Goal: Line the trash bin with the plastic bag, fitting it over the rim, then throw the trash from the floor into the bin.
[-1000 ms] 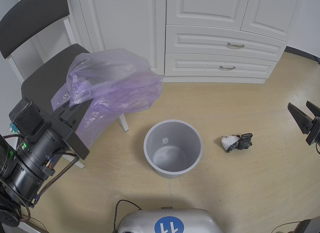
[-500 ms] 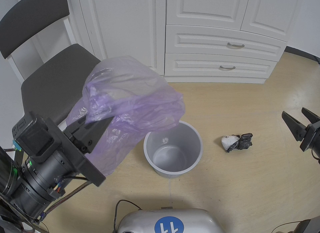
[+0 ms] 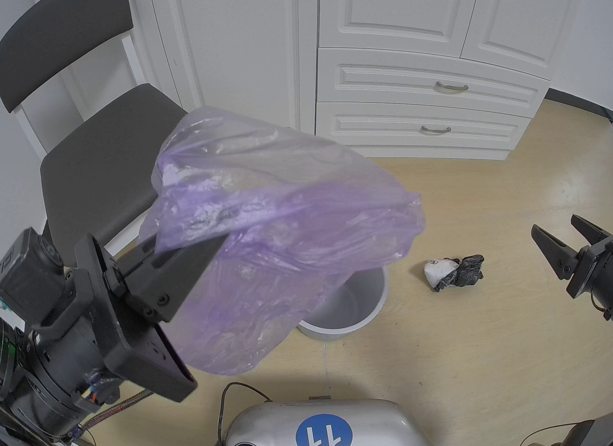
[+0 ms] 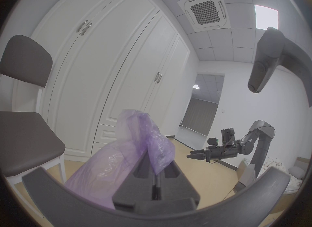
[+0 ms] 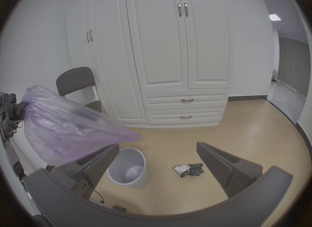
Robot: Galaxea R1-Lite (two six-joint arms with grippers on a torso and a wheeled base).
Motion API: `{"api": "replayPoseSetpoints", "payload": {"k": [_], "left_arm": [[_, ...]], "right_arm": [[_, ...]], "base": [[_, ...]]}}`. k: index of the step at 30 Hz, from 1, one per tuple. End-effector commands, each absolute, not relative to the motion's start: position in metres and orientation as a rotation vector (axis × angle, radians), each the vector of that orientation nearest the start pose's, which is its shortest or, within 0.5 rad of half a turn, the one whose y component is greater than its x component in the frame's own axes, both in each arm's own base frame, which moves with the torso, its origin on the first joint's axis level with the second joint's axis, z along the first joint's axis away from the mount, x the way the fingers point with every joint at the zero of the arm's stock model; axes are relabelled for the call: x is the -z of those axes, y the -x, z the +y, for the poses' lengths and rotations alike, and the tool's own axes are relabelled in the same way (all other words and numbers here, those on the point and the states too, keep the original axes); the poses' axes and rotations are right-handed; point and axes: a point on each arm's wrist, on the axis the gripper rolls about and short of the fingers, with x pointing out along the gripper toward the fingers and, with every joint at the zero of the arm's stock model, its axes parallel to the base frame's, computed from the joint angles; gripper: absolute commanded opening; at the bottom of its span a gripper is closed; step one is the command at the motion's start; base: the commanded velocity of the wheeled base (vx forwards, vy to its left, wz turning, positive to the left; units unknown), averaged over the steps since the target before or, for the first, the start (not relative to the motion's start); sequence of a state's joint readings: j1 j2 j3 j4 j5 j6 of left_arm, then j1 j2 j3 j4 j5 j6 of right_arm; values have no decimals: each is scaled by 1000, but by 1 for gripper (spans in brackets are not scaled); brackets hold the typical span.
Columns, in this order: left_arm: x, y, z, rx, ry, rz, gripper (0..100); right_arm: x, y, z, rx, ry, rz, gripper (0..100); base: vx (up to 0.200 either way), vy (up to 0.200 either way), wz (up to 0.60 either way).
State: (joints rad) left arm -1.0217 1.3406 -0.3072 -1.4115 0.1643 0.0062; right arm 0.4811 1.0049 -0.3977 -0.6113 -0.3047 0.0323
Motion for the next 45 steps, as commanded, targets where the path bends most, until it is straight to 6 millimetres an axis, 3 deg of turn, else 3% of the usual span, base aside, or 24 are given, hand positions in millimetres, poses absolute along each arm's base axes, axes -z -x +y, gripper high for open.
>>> {"api": "replayPoseSetpoints", "payload": {"k": [1, 9, 15, 21, 37, 44, 45], "left_arm": [[-217, -95, -152, 867, 208, -326, 0], [-210, -98, -155, 915, 190, -312, 0], [-194, -125, -175, 761, 129, -237, 0], [-196, -132, -184, 706, 131, -240, 0], [-195, -139, -189, 565, 54, -263, 0], [-202, -140, -190, 565, 78, -292, 0], [-203, -140, -191, 565, 86, -296, 0]], "right_arm": [[-214, -116, 53, -179, -32, 4, 100], [-213, -116, 53, -181, -29, 10, 100], [-211, -117, 52, -168, -26, 18, 100], [-214, -113, 50, -172, -31, -3, 100], [-202, -118, 52, -170, 0, 54, 100], [-218, -124, 64, -227, -12, 21, 100], [-230, -137, 76, -256, -19, 8, 100]], "base": [[0, 0, 0], [0, 0, 0], [0, 0, 0], [0, 0, 0], [0, 0, 0], [0, 0, 0], [0, 0, 0]]}}
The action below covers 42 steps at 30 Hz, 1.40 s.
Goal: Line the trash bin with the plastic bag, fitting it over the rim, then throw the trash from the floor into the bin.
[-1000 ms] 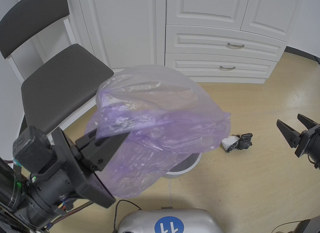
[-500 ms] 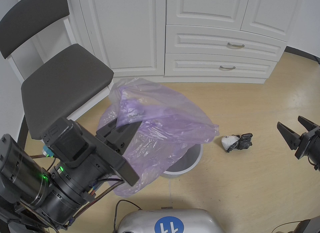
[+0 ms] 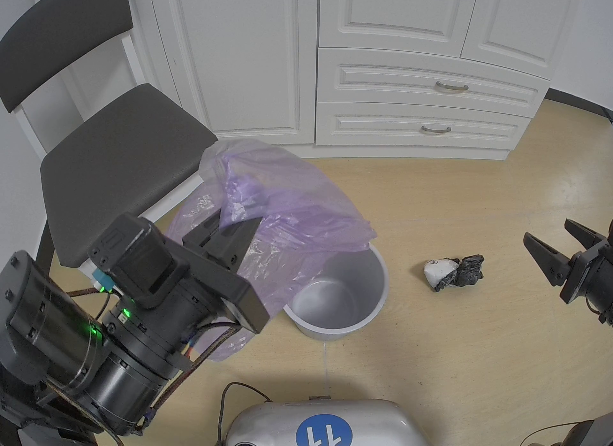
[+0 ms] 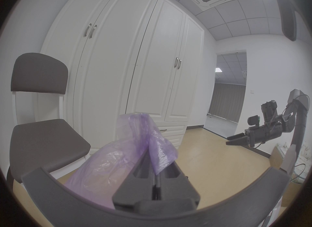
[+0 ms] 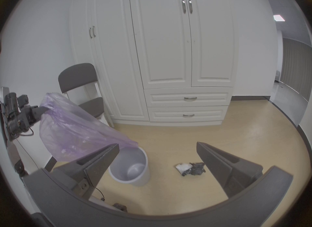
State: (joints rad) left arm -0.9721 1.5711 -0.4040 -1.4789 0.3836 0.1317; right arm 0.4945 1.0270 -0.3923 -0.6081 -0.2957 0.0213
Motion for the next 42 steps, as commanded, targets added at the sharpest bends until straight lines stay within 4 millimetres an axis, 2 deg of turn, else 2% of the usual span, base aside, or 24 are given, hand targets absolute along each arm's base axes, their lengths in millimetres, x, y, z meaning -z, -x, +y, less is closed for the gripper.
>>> {"api": "replayPoseSetpoints", "payload": {"k": [1, 3, 4, 8, 17, 23, 32, 35, 39, 42], "left_arm": [[-203, -140, -191, 565, 85, -294, 0], [-202, -140, -191, 566, 83, -292, 0], [-201, -141, -192, 563, 80, -288, 0], [-197, -145, -194, 554, 62, -275, 0], [-203, -142, -192, 555, 79, -295, 0], [-213, -138, -190, 565, 126, -352, 0], [-213, -136, -189, 572, 134, -349, 0], [-212, -135, -190, 580, 132, -345, 0], [-205, -133, -192, 598, 120, -323, 0], [-204, -132, -192, 598, 115, -317, 0]], "right_arm": [[-233, -144, 82, -259, -19, 11, 100], [-233, -151, 86, -259, -15, 24, 100], [-222, -162, 94, -262, -16, 75, 100], [-197, -174, 110, -296, -37, 192, 100], [-187, -181, 116, -302, -43, 177, 100], [-172, -190, 122, -296, -17, 235, 100], [-166, -193, 124, -295, -11, 248, 100], [-168, -193, 124, -295, -16, 241, 100], [-183, -204, 125, -312, -47, 203, 100], [-181, -210, 123, -319, -49, 214, 100]], "base": [[0, 0, 0], [0, 0, 0], [0, 0, 0], [0, 0, 0], [0, 0, 0], [0, 0, 0], [0, 0, 0], [0, 0, 0], [0, 0, 0], [0, 0, 0]]}}
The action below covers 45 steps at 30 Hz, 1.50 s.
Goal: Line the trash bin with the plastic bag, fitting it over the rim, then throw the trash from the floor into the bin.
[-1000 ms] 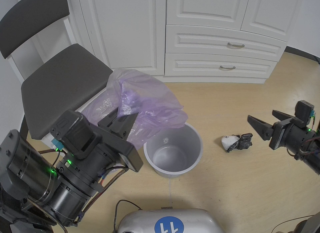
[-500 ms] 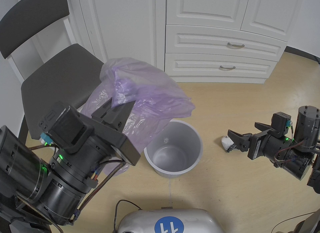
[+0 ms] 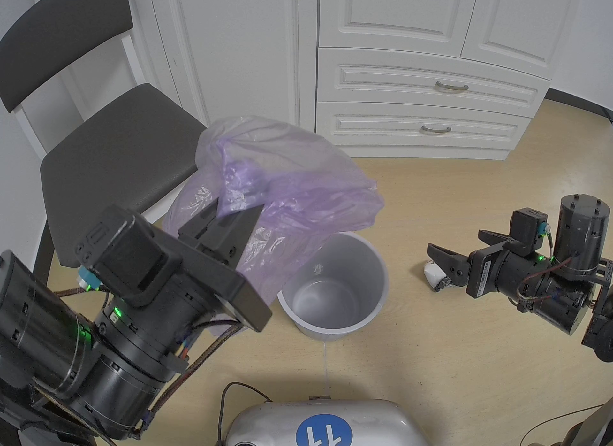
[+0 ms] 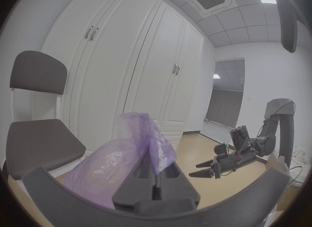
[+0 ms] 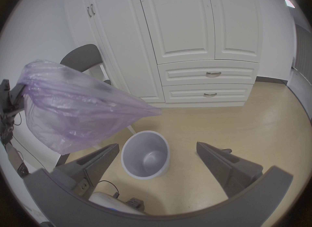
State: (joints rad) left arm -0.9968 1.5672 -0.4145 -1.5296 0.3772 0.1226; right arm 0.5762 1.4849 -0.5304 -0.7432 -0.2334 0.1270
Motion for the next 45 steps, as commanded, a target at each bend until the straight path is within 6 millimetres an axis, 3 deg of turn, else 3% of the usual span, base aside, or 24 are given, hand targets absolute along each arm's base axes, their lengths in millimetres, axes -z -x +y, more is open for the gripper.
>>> {"api": "replayPoseSetpoints", "payload": {"k": [1, 8, 18, 27, 30, 34, 45], "left_arm": [[-203, -132, -191, 600, 111, -313, 0], [-190, -122, -184, 846, 169, -246, 0], [-175, -146, -160, 1106, 197, -98, 0], [-188, -131, -145, 1135, 208, -174, 0], [-188, -130, -145, 1134, 204, -176, 0], [-187, -130, -145, 1132, 190, -182, 0], [-188, -126, -142, 1142, 185, -193, 0]], "right_arm": [[-181, -212, 123, -329, -50, 218, 100], [-187, -207, 116, -322, -45, 230, 100], [-189, -205, 113, -311, -23, 293, 100], [-187, -202, 112, -310, -16, 309, 100], [-193, -188, 105, -365, -7, 358, 100], [-221, -163, 94, -556, -73, 430, 100], [-222, -173, 83, -495, -128, 404, 100]], "base": [[0, 0, 0], [0, 0, 0], [0, 0, 0], [0, 0, 0], [0, 0, 0], [0, 0, 0], [0, 0, 0]]}}
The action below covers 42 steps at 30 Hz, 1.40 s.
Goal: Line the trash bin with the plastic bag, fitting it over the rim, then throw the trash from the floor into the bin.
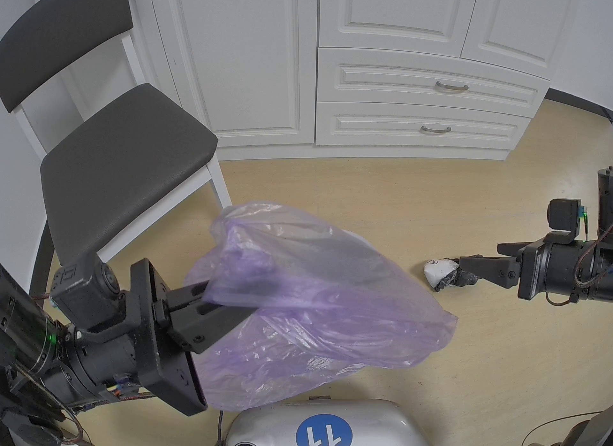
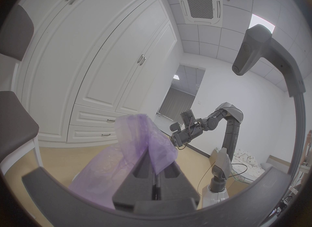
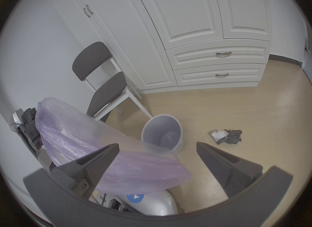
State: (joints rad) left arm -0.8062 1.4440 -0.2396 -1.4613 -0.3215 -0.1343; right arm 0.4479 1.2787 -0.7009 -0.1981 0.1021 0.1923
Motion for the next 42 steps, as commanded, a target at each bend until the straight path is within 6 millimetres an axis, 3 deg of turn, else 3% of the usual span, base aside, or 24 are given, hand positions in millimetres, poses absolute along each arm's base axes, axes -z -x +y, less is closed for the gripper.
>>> {"api": "replayPoseSetpoints", "payload": {"k": [1, 22, 42], "left_arm": [[-187, -123, -142, 1150, 183, -191, 0], [-196, -106, -128, 1224, 190, -253, 0], [-202, -106, -128, 1217, 210, -301, 0]], "right_arm": [[-221, -174, 83, -494, -126, 409, 100], [-191, -197, 94, -480, -95, 546, 100], [-158, -199, 99, -630, -33, 680, 100]], "base": [[0, 0, 0], [0, 0, 0], [0, 0, 0]]}}
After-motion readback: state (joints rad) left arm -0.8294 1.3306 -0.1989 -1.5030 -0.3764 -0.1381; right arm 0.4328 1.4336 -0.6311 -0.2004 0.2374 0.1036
